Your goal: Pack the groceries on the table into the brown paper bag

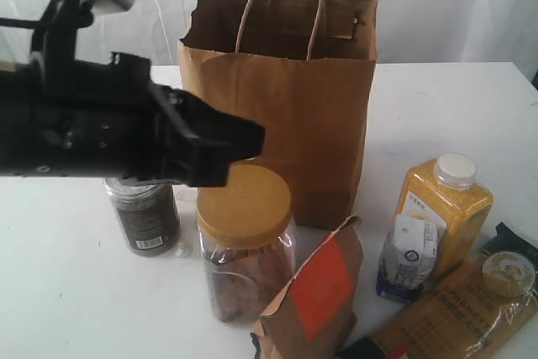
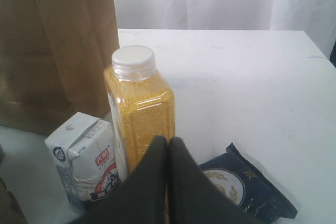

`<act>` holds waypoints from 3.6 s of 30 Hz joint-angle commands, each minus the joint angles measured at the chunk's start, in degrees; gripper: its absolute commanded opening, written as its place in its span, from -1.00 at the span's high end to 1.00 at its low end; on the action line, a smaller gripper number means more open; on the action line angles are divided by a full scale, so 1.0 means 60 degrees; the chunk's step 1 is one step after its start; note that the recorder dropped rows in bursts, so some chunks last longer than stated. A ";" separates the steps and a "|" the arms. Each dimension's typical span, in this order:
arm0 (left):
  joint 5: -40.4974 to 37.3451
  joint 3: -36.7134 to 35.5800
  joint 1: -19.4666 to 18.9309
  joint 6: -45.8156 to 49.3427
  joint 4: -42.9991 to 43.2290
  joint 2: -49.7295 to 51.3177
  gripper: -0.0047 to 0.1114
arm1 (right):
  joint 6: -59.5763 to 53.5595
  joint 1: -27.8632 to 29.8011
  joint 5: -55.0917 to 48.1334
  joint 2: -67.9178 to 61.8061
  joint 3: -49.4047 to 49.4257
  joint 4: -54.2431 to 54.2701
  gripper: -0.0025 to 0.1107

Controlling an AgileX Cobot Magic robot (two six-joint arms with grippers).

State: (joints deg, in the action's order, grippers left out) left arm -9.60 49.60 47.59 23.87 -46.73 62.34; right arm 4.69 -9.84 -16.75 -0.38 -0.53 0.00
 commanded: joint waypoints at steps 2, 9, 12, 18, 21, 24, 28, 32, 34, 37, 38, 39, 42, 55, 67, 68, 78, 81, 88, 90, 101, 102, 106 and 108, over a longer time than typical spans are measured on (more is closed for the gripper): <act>0.0143 0.0963 0.1096 0.0169 -0.0048 0.1183 0.92 | 0.0019 0.0038 0.0094 0.0064 -0.0016 -0.0067 0.96; 0.1707 0.2009 0.2088 0.0599 0.0109 0.2580 0.92 | 0.0019 0.0038 0.0094 0.0064 -0.0016 -0.0067 0.96; 0.1906 0.2668 0.2108 0.0805 0.0229 0.3191 0.92 | 0.0019 0.0038 0.0094 0.0064 -0.0016 -0.0067 0.96; 0.1908 0.4268 0.2108 0.2056 0.0253 0.4219 0.92 | 0.0019 0.0038 0.0094 0.0064 -0.0016 -0.0067 0.96; 0.1908 0.4775 0.1959 0.2817 0.0253 0.4543 0.92 | 0.0019 0.0038 0.0094 0.0064 -0.0016 -0.0067 0.96; 0.2421 0.4856 0.1607 0.3304 0.0253 0.4671 0.92 | 0.0019 0.0038 0.0094 0.0064 -0.0016 -0.0067 0.96; 0.3133 0.4856 0.1135 0.3305 0.0253 0.4741 0.92 | 0.0019 0.0038 0.0094 0.0064 -0.0016 -0.0067 0.96; 0.3520 0.4856 0.0939 0.3825 0.0234 0.4741 0.92 | 0.0019 0.0038 0.0094 0.0064 -0.0016 -0.0067 0.96; 0.3707 0.4856 0.0938 0.4390 0.0200 0.4741 0.92 | 0.0019 0.0038 0.0094 0.0064 -0.0016 -0.0067 0.96; 0.3895 0.4856 0.0915 0.5336 0.0087 0.4741 0.92 | 0.0019 0.0038 0.0094 0.0064 -0.0016 -0.0067 0.96; 0.3896 0.4856 0.0915 0.5661 0.0003 0.4741 0.92 | 0.0019 0.0038 0.0094 0.0064 -0.0016 -0.0067 0.96; 0.3938 0.4856 0.0915 0.6074 -0.0278 0.4741 0.92 | 0.0019 0.0038 0.0094 0.0064 -0.0016 -0.0067 0.96; 0.4151 0.4856 0.0806 0.7387 -0.1800 0.4858 0.92 | 0.0019 0.0038 0.0094 0.0064 -0.0016 -0.0067 0.96; 0.4194 0.4856 0.0470 1.0561 -0.5013 0.5211 0.13 | 0.0019 0.0038 0.0094 0.0064 -0.0016 -0.0067 0.96; 0.2211 0.4856 0.0470 1.0494 -0.5058 0.4785 0.01 | 0.0019 0.0038 0.0094 0.0064 -0.0016 -0.0067 0.96; 0.1808 0.4856 0.0470 1.0477 -0.5058 0.4681 0.03 | 0.0019 0.0038 0.0094 0.0064 -0.0016 -0.0067 0.96; -0.1833 0.4856 0.0470 0.9376 -0.5969 0.3716 0.26 | 0.0019 0.0038 0.0094 0.0064 -0.0016 -0.0067 0.96; -0.3369 0.4856 0.0470 0.9376 -0.6437 0.3561 0.37 | 0.0019 0.0038 0.0094 0.0064 -0.0016 -0.0067 0.96; -0.6570 0.4856 0.0470 0.8732 -0.8109 0.3402 0.87 | 0.0019 0.0038 0.0094 0.0064 -0.0016 -0.0067 0.96; -0.7459 0.4856 0.0470 0.8419 -0.8735 0.3402 0.92 | 0.0019 0.0038 0.0094 0.0064 -0.0016 -0.0067 0.96; -1.0061 0.4856 0.0741 0.7711 -0.8591 0.3349 0.92 | 0.0019 0.0038 0.0094 0.0064 -0.0016 -0.0067 0.96; -1.0061 0.4856 0.0900 0.7684 -0.8571 0.3353 0.92 | 0.0019 0.0038 0.0094 0.0064 -0.0016 -0.0067 0.96; -1.0061 0.4856 0.1824 0.7798 -0.8630 0.3353 0.92 | 0.0019 0.0038 0.0094 0.0064 -0.0016 -0.0067 0.96; -1.0061 0.4856 0.2231 0.7835 -0.8630 0.3353 0.92 | 0.0019 0.0038 0.0094 0.0064 -0.0016 -0.0067 0.96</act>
State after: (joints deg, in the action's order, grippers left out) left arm -64.47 78.43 57.46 70.60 -97.78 83.34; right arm 4.81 -9.84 -16.75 -0.38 -0.53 0.00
